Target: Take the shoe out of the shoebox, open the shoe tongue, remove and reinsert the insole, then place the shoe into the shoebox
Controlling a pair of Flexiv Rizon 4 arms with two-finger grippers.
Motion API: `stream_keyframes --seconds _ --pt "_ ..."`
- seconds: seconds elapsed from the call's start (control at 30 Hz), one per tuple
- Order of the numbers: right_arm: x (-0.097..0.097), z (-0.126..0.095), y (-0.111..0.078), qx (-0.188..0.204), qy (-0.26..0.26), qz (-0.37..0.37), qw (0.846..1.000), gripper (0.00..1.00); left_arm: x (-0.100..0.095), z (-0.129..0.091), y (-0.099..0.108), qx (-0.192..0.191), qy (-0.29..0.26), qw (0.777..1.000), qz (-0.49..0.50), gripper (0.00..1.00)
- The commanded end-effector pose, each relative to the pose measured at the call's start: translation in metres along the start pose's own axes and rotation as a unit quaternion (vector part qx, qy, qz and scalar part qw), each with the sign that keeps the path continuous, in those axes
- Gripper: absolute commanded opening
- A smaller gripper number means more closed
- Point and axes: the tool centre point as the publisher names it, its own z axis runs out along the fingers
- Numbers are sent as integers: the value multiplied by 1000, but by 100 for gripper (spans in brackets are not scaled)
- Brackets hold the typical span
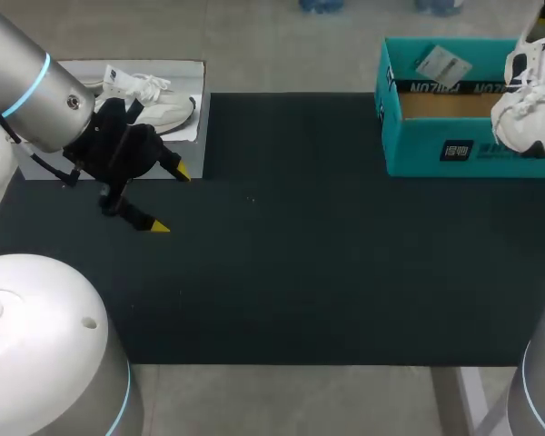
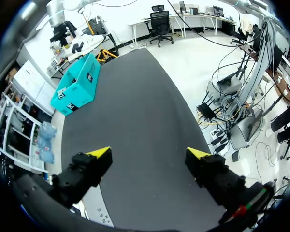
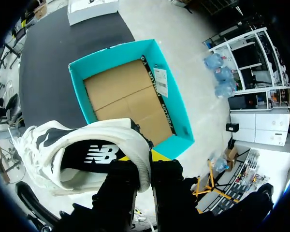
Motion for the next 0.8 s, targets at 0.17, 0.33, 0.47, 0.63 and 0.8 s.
stream_keyframes --seconds 0.17,0.33,0.47,0.63,0.8 --pt "-6 -26 10 116 11 308 944 0 0 0 0 -2 0 1000 0 100" --pt "-8 -22 -4 118 25 370 921 0 0 0 0 -2 0 1000 0 100" --pt "-8 -22 -4 118 25 370 921 0 0 0 0 -2 0 1000 0 100" --pt "-8 -22 -4 118 25 370 921 0 0 0 0 -2 0 1000 0 100" --pt "-8 -22 -4 118 25 370 921 0 0 0 0 -2 0 1000 0 100"
